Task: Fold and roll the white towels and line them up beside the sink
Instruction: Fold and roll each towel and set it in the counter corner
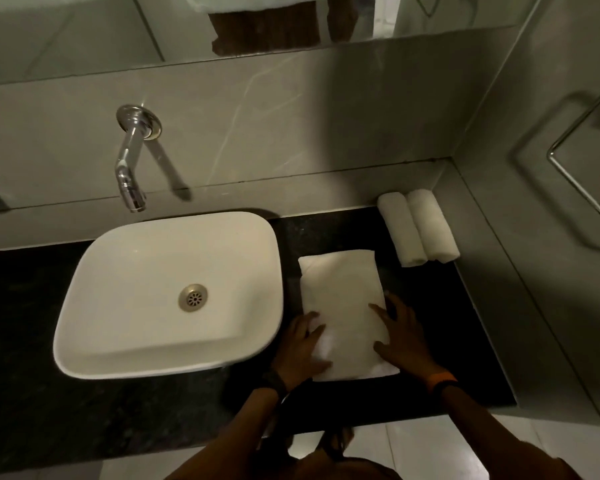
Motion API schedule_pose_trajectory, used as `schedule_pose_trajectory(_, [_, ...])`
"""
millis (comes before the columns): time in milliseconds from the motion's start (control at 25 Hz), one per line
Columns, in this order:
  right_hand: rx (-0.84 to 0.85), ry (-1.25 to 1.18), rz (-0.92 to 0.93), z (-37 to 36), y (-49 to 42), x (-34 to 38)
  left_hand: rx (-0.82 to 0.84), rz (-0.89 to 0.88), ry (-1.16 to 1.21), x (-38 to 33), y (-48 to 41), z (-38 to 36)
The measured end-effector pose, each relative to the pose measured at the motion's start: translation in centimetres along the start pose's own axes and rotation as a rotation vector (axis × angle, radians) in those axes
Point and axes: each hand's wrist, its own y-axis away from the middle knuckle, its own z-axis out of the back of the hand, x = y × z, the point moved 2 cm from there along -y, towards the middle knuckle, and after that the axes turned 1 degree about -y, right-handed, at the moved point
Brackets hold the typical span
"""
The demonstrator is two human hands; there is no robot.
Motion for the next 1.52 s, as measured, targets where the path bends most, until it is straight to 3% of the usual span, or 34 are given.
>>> schedule_pose_trajectory(120, [0.058,0.235,0.290,-1.3,2.0,-1.7,0.058,-0.196,-0.132,0.2,1.2,-1.0])
schedule_pose_trajectory(240, [0.133,0.402,0.325,-2.7,2.8,-2.9,0.035,-0.210,-0.254,-0.8,1.2,-1.4])
schedule_pose_trajectory(320, [0.099,0.452,0.320,-2.7,2.3,-2.5,-0.017,-0.172,-0.216,-1.6,0.9,-1.6])
schedule_pose_trajectory(400, [0.026,0.396,0.341,-1.8,1.4,-1.7,-0.103,-0.110,-0.015,-1.6,0.6,-1.1])
schedule_pose_trajectory(480, [-0.011,0.320,0.276,-0.4,0.4,-1.3,-0.101,0.087,0.219,-1.3,0.2,-0.3])
schedule_pose_trajectory(560, [-0.029,0.113,0.127,0.9,-0.6,-1.3,-0.114,0.256,0.392,-0.8,-0.5,0.3])
schedule_pose_trajectory(640, [-0.025,-0.280,-0.042,1.6,-1.6,-1.1,-0.114,0.374,0.630,-1.0,-1.1,0.9])
schedule_pose_trajectory(800, [-0.089,-0.609,-0.168,1.9,-3.4,-0.7,-0.100,0.704,1.478,-1.6,-1.9,0.9])
schedule_pose_trajectory(920, [-0.144,-0.930,-0.283,2.1,-4.1,-0.8,-0.161,0.723,1.898,-2.1,-2.1,0.9])
schedule_pose_trajectory(1000, [-0.120,-1.216,-0.381,2.3,-4.0,-1.1,-0.161,0.675,2.049,-2.3,-1.9,1.3])
schedule_pose_trajectory(1080, [-0.091,-1.335,-0.382,2.2,-3.7,-1.5,-0.127,0.613,2.027,-2.3,-1.9,1.4])
schedule_pose_trajectory(1200, [-0.050,-1.188,-0.191,2.2,-3.4,-1.6,-0.175,0.586,1.778,-2.4,-2.2,1.2])
schedule_pose_trajectory(1280, [0.025,-1.063,-0.102,2.2,-3.7,-1.6,-0.214,0.631,1.489,-2.6,-2.1,1.4])
schedule_pose_trajectory(1360, [0.008,-1.024,-0.140,2.3,-4.0,-1.6,-0.246,0.628,1.206,-2.6,-1.9,1.6])
schedule_pose_trajectory(1440, [-0.064,-1.017,-0.253,2.2,-4.0,-1.3,-0.372,0.547,0.831,-2.1,-2.0,1.8])
schedule_pose_trajectory(1520, [-0.232,-0.780,-0.215,2.3,-4.0,-1.0,-0.459,0.379,0.443,-2.5,-2.0,2.2])
